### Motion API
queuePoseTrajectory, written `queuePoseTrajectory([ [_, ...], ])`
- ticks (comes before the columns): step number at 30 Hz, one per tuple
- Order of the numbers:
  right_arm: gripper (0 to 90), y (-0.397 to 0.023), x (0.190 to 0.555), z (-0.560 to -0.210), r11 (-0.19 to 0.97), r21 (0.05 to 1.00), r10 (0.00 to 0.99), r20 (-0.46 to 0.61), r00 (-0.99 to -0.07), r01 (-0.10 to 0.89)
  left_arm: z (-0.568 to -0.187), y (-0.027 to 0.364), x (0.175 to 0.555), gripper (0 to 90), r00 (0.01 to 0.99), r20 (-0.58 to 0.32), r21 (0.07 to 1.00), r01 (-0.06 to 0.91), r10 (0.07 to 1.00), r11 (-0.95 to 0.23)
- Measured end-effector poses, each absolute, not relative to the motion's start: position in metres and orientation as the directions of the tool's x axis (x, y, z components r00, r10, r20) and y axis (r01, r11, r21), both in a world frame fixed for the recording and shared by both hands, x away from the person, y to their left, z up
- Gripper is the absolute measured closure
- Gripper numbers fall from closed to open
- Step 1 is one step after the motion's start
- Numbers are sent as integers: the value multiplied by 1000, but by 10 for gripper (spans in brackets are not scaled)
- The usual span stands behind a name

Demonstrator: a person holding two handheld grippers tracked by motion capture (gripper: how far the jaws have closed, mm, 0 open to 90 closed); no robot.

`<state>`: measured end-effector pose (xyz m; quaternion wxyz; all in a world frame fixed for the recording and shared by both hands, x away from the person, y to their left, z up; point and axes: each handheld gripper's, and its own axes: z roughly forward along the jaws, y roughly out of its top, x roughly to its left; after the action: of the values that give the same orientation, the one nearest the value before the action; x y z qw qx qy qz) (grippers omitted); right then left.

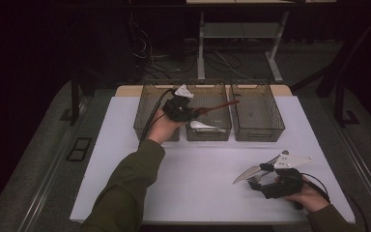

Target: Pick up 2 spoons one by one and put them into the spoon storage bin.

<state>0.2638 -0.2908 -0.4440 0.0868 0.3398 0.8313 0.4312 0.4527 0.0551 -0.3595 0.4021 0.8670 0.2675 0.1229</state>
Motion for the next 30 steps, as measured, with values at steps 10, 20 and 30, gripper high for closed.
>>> queuePoseTrajectory([
  [10, 162, -291, 264, -444, 397, 776, 640, 148, -754, 490, -370, 60, 463, 783, 787, -17, 746, 420, 617, -516],
  [20, 162, -291, 264, -444, 397, 776, 639, 149, -754, 490, -378, 49, 463, 779, 775, -15, 713, 451, 632, -537],
  [30, 162, -291, 264, -444, 395, 777, 640, 150, -753, 490, -379, 46, 463, 628, 777, -24, 718, 451, 629, -530],
])
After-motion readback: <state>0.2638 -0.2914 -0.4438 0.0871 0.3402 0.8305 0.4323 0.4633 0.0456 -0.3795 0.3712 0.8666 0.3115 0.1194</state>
